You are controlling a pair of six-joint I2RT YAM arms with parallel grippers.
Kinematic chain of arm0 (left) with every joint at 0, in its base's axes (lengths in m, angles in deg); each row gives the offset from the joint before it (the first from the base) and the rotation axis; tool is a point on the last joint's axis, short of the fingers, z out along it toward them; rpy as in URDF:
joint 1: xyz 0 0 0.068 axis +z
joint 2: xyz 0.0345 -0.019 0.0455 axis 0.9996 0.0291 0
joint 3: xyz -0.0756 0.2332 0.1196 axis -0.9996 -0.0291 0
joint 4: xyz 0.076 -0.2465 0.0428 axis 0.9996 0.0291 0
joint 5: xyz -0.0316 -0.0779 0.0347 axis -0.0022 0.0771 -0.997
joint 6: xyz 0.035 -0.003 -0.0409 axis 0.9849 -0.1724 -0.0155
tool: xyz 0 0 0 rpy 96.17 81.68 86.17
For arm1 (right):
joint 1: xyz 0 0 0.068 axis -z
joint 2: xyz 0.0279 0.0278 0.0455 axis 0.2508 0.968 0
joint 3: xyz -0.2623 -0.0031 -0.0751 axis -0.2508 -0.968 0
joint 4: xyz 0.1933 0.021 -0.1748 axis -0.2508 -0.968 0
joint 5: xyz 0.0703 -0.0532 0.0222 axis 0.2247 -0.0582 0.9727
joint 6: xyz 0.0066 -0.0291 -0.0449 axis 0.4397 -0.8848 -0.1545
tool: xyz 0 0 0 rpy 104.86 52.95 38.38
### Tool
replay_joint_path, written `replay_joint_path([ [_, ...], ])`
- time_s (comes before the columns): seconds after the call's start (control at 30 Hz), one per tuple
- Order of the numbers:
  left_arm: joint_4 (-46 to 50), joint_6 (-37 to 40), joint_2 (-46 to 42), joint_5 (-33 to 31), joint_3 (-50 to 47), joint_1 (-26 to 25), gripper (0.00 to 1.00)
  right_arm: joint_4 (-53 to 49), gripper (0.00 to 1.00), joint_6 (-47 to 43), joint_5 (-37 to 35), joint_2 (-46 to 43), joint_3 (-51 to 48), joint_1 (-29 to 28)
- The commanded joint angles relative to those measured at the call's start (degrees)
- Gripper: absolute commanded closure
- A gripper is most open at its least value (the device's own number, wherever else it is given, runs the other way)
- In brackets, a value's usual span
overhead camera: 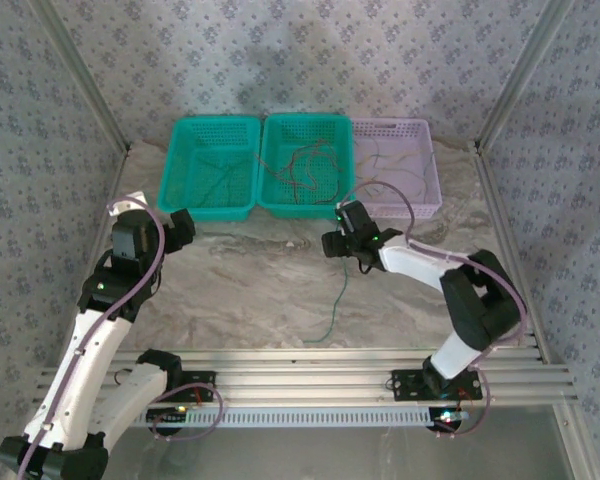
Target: Untangle the cables
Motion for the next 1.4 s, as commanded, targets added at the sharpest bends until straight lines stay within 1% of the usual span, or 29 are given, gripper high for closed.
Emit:
replay_joint_path([
  [0.0, -0.97, 1.18, -0.07, -1.03, -0.54, -0.33, 0.0, 2.38, 0.23, 0.81, 0.66, 3.75, 3.24, 0.36],
  [0.1, -0.94, 1.27, -0.17, -1.21, -0.54, -0.45, 0.0, 3.74, 0.26, 1.22, 1.52, 6.49, 4.3, 1.29],
  [0.17, -1.03, 1.35, -0.17, -1.3, -0.54, -0.48, 0.0, 4.47, 0.3, 1.45, 1.94, 7.96, 4.85, 1.83],
  [0.23, -1.05, 1.42, -0.03, -1.24, -0.54, -0.49, 0.0, 4.52, 0.36, 1.68, 2.63, 9.34, 5.49, 2.45],
  [0.3, -1.06, 1.42, -0.12, -1.28, -0.53, -0.47, 0.0, 4.94, 0.47, 1.71, 3.25, 10.0, 5.63, 2.82],
  [0.37, -1.15, 1.49, -0.17, -1.35, -0.63, -0.47, 0.0, 5.13, 0.63, 1.68, 3.92, 9.85, 5.61, 2.86],
  [0.4, -1.17, 1.49, -0.12, -1.35, -0.63, -0.47, 0.0, 5.2, 0.67, 1.64, 4.05, 9.61, 5.59, 2.93],
  [0.47, -1.18, 1.51, -0.04, -1.22, -0.61, -0.47, 0.0, 5.18, 0.75, 1.56, 4.44, 9.11, 5.59, 2.78],
  [0.6, -1.23, 1.53, -0.09, -1.2, -0.63, -0.47, 0.0, 4.3, 0.88, 1.17, 4.79, 7.73, 5.57, 2.48],
  [0.73, -1.2, 1.53, -0.26, -1.17, -0.63, -0.49, 0.0, 4.04, 0.99, 0.68, 4.32, 3.96, 4.14, 1.41],
  [0.93, -1.23, 1.53, -0.16, -1.05, -0.64, -0.52, 0.0, 1.88, 1.0, 0.06, 1.6, -4.01, 3.02, -1.61],
  [1.1, -1.36, 1.61, -0.26, -0.97, -0.54, -0.47, 0.0, -0.82, 1.0, -0.98, -0.99, -9.57, 6.29, -4.93],
  [1.23, -1.4, 1.62, -0.16, -0.96, -0.45, -0.47, 0.0, -4.03, 1.0, -3.01, -1.27, -9.77, 14.21, -7.63],
  [1.37, -1.21, 1.55, -0.21, -1.25, -0.46, -0.47, 0.0, -5.99, 1.0, -4.67, -0.31, -5.83, 25.6, -9.17],
])
